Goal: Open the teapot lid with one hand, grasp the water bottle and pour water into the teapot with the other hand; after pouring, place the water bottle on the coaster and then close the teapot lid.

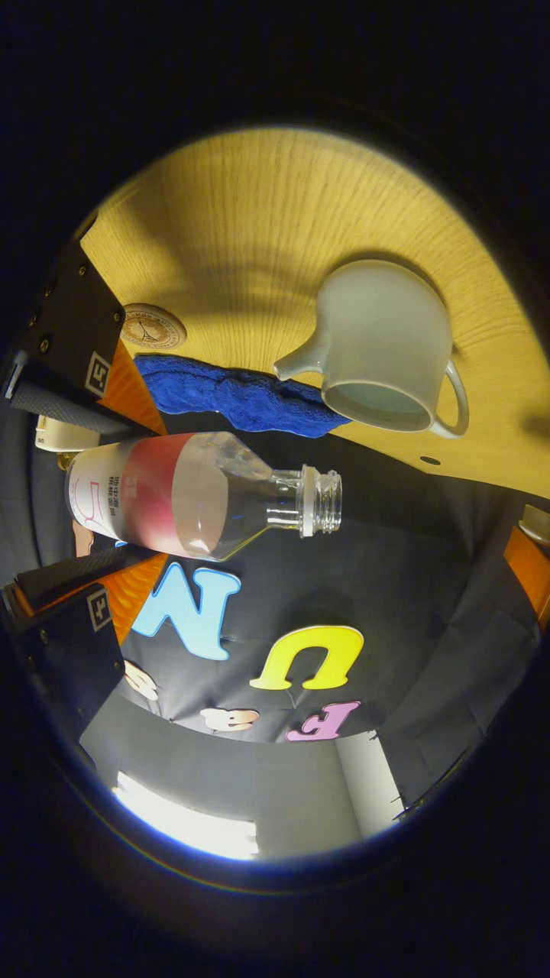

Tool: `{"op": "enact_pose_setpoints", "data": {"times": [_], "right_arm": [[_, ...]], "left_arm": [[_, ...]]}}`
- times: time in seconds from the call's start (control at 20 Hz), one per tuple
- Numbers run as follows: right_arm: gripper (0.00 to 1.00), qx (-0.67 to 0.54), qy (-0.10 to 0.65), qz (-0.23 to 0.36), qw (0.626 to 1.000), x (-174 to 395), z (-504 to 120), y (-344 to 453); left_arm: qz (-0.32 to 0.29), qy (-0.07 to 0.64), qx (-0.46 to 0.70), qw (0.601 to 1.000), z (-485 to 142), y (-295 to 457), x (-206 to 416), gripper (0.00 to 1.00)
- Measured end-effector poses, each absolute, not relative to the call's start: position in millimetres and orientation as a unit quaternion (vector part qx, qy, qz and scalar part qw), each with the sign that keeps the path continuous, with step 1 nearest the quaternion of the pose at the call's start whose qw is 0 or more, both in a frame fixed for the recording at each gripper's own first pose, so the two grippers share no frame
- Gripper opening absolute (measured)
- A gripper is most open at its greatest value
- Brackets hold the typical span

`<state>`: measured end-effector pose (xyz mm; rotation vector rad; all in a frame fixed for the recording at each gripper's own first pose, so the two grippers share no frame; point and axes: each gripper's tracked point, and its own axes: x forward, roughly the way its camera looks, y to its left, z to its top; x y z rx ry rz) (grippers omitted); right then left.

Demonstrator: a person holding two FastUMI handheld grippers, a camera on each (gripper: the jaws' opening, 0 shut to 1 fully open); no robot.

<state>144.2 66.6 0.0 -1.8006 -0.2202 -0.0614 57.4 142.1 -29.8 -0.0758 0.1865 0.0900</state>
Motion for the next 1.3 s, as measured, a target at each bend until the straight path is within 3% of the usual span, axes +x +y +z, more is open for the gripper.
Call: {"op": "enact_pose_setpoints", "data": {"times": [1.3], "right_arm": [[0.75, -0.826, -0.158, -0.048, 0.539, 140, 19, 82]], "left_arm": [[0.034, 0.101, -0.033, 0.994, -36, 135, 58, 0.14]]}}
